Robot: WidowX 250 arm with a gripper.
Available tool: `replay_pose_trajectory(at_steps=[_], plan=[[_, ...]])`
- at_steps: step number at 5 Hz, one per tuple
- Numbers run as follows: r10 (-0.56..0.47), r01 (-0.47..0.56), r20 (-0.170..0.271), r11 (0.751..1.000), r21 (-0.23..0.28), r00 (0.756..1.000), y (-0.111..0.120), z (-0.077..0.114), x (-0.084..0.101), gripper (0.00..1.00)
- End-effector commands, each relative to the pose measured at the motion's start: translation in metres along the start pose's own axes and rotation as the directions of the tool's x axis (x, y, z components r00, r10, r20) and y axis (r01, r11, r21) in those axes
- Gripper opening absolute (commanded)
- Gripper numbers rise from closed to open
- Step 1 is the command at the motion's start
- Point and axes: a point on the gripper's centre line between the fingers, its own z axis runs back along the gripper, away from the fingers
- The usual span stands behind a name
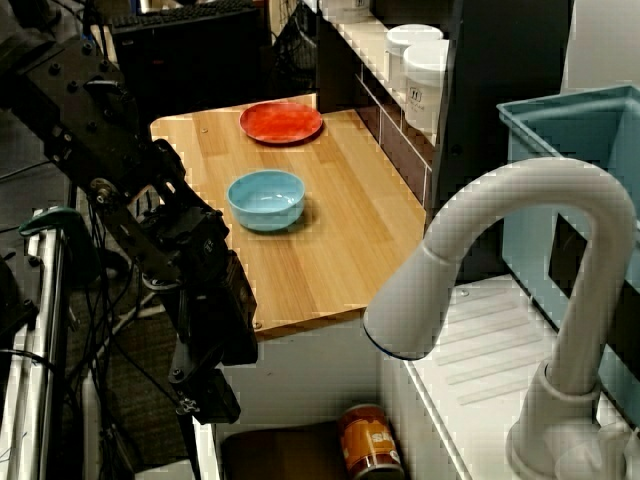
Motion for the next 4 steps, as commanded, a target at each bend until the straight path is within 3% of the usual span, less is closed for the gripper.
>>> replay_pose_trajectory(at_steps=[1, 2, 4], plan=[[0.0, 0.0, 0.0, 1.0, 0.0, 1.0, 0.0, 0.0, 0.0, 1.0], [0.041, -0.041, 0.019, 0.999, -0.003, 0.999, 0.025, 0.011, 0.006, 1.0], [0.158, -0.16, 0.067, 0.987, 0.03, 0.985, 0.096, 0.058, 0.018, 1.0]])
